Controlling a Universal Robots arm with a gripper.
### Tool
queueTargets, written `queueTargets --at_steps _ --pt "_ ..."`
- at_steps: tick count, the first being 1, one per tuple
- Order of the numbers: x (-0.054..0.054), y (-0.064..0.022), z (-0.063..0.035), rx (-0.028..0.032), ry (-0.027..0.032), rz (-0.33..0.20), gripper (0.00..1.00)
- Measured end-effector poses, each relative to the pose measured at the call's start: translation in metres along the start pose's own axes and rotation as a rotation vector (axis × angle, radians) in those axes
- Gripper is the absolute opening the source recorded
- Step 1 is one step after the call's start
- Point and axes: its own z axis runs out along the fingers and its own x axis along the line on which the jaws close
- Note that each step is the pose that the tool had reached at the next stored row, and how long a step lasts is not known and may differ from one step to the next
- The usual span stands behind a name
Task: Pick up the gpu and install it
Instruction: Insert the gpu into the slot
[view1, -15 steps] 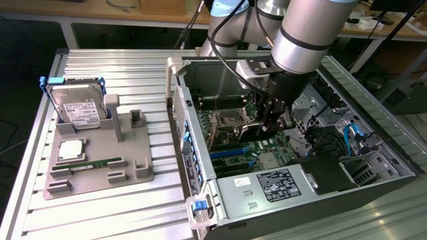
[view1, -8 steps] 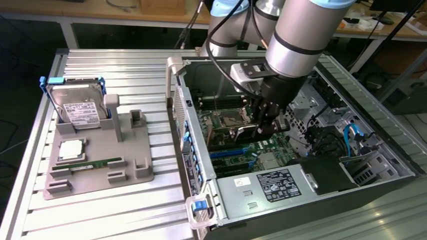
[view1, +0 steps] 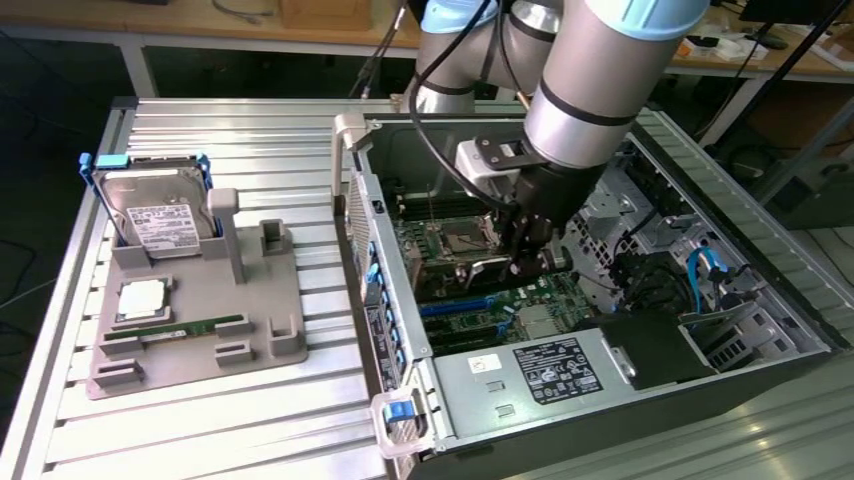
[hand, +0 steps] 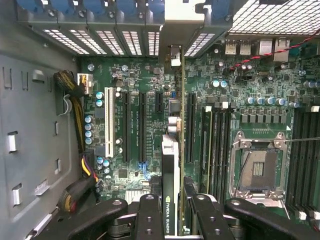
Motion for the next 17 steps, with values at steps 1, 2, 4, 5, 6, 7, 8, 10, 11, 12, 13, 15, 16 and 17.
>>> queueTargets --at_steps 1,2,4,5,6,7,8,10,11,12,13,15,16,17 --pt "0.0 0.0014 0.0011 0.0 0.0001 0.0 0.27" --pt "0.0 0.0034 0.0019 -0.0001 0.0002 0.0 0.27" --pt "0.0 0.0057 0.0031 -0.0001 -0.0002 0.0 0.27" --pt "0.0 0.0063 0.0034 -0.0001 -0.0007 0.0 0.27" --pt "0.0 0.0064 0.0035 -0.0002 -0.0007 0.0 0.27" --pt "0.0 0.0064 0.0036 -0.0002 -0.0008 0.0 0.27" --pt "0.0 0.0064 0.0036 -0.0001 -0.0009 0.0 0.27" --pt "0.0 0.0065 0.0038 -0.0001 -0.0011 0.0 0.27" --pt "0.0 0.0065 0.004 0.0 -0.0014 0.0 0.27" --pt "0.0 0.0066 0.0043 0.0 -0.0028 0.0 0.27" --pt "-0.0001 0.0066 0.0047 0.0 -0.0048 0.0 0.27" --pt "-0.0004 0.0067 0.0055 0.0002 -0.01 0.0 0.27" --pt "-0.0005 0.0068 0.006 0.0003 -0.013 0.0 0.27" --pt "-0.0006 0.0069 0.0065 0.0004 -0.0158 0.0 0.27"
